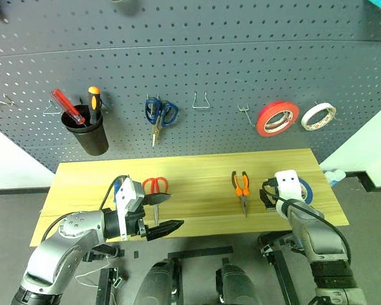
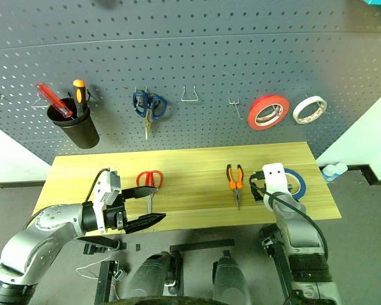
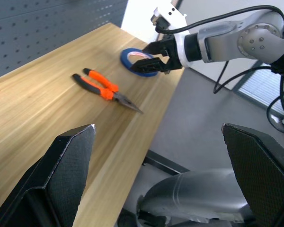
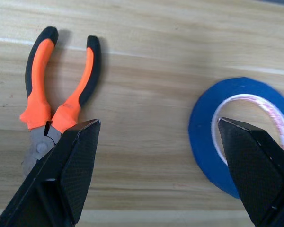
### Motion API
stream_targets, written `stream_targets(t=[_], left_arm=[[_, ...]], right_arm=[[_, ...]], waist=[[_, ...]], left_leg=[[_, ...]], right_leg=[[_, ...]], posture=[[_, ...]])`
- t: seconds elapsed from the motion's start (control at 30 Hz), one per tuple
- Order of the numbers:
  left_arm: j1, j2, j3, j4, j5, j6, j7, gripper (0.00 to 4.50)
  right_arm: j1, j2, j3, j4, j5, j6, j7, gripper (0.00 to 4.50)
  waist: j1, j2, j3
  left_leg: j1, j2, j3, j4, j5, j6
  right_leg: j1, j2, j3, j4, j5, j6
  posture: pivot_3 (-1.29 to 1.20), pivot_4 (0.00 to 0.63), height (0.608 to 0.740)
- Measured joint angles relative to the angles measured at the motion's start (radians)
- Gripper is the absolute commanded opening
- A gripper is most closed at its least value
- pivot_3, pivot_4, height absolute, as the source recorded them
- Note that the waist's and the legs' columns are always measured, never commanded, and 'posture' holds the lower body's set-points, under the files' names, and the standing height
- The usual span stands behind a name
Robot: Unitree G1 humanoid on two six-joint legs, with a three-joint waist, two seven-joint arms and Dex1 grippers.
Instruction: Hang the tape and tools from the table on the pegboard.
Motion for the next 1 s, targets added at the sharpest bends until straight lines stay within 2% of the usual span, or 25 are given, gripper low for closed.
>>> stream_targets(t=[0.47,1.0], left_arm=[[0.057,0.046,0.046,-0.106,-0.081,0.065,0.055,4.48],[0.074,0.079,0.074,-0.141,-0.129,0.090,0.084,4.48]], right_arm=[[-0.141,-0.019,-0.003,0.212,-0.042,-0.048,0.005,4.14],[-0.226,-0.025,-0.040,0.355,-0.057,-0.060,-0.036,4.14]], waist=[[-0.001,-0.002,0.052],[0.000,-0.003,0.071]], left_leg=[[-0.003,0.000,0.000,0.001,0.000,0.000],[-0.003,0.000,0.000,0.001,0.000,0.000]], right_leg=[[-0.002,0.000,-0.001,0.000,0.000,0.000],[-0.003,0.000,-0.001,0.000,0.000,0.001]], posture=[[0.07,0.289,0.740],[0.09,0.290,0.740]])
